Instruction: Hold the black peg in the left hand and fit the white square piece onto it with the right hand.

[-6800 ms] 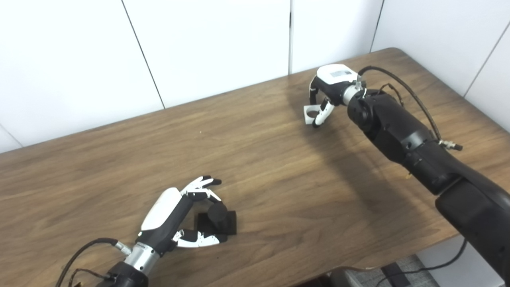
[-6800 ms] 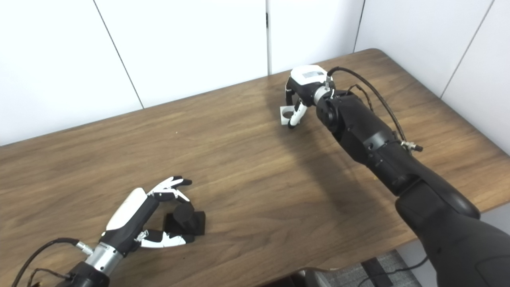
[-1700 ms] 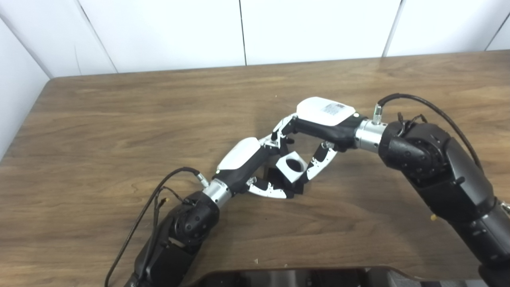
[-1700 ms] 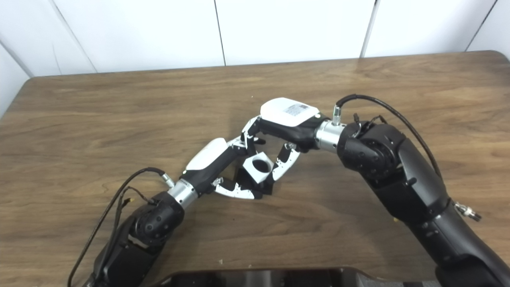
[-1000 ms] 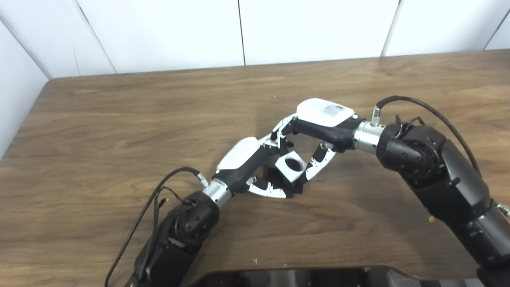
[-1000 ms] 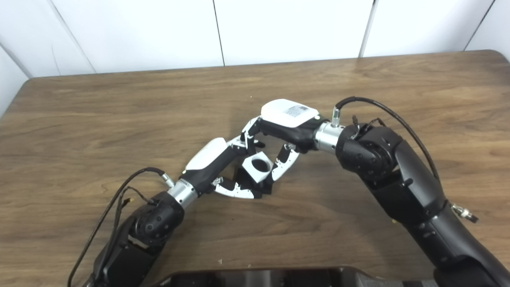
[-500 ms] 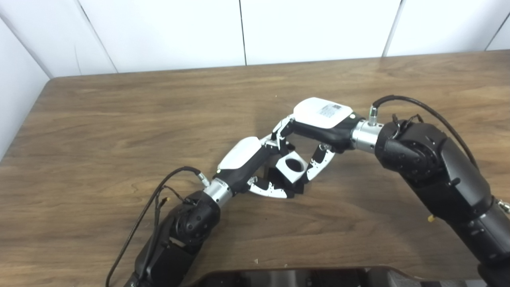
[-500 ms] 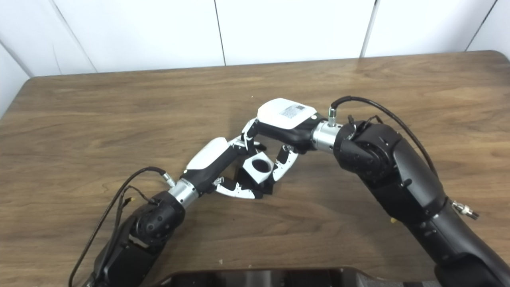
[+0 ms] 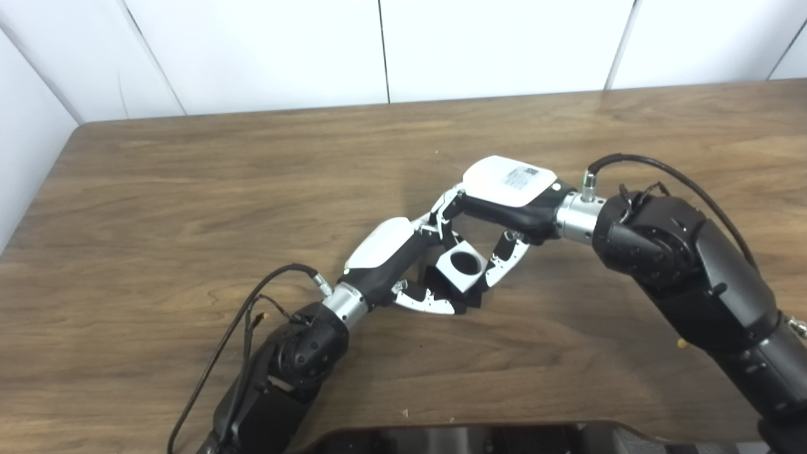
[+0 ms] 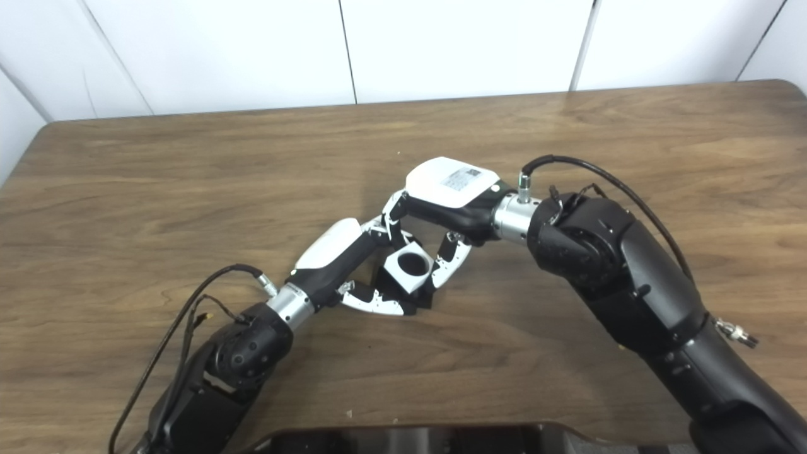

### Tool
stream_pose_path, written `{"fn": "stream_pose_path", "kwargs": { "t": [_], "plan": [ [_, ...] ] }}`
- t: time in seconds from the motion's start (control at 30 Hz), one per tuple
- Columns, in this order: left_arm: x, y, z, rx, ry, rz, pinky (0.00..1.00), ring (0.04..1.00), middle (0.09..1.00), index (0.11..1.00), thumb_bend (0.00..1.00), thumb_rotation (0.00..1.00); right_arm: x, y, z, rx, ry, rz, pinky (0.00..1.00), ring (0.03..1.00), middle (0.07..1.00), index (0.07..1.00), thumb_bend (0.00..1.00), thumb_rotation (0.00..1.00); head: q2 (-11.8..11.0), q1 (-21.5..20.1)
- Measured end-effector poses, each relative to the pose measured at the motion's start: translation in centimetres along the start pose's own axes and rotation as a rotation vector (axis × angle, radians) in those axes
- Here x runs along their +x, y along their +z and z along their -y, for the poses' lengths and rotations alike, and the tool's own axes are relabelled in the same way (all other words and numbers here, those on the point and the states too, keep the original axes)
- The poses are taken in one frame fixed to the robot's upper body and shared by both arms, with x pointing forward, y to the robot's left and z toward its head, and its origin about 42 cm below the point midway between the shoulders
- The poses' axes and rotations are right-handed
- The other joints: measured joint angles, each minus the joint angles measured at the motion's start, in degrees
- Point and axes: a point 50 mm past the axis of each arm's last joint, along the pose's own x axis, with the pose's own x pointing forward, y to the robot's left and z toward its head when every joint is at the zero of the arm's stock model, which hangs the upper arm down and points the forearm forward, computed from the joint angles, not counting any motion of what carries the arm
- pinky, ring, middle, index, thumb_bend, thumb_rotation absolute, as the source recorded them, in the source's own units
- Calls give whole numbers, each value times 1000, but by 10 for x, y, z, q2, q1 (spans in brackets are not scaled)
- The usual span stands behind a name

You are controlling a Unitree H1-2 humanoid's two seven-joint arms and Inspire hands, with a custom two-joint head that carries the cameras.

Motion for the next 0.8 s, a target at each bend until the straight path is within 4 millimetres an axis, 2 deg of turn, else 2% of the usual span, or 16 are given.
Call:
{"fn": "stream_pose_path", "kwargs": {
  "t": [0.23,0.27,0.3,0.33,0.4,0.53,0.8],
  "plan": [
    [0,0,0,1,-1,0,933,974,893,492,522,76,0,-1,-2,3,2,-3,724,784,777,494,518,149,0,-3],
    [0,0,0,1,-1,0,934,974,894,492,522,76,0,-1,-2,2,6,-5,729,796,792,553,581,190,0,-4],
    [0,0,0,1,-1,0,938,975,894,492,522,76,0,0,-2,-1,16,-10,734,812,812,666,703,266,0,-4],
    [0,0,0,1,-2,1,940,976,894,492,522,76,-1,0,-2,1,30,-26,730,820,825,740,789,315,0,-4],
    [0,0,0,0,-3,0,941,976,895,492,522,75,-3,1,-1,-6,53,-39,719,825,835,785,851,352,0,-4],
    [0,0,0,0,-3,-3,930,973,894,491,522,74,-5,-1,-1,-5,76,-55,710,829,842,781,900,374,1,-7],
    [0,0,0,1,-3,-2,931,975,894,491,522,74,-6,0,0,-8,84,-62,737,839,851,784,917,384,4,-8]
  ]
}}
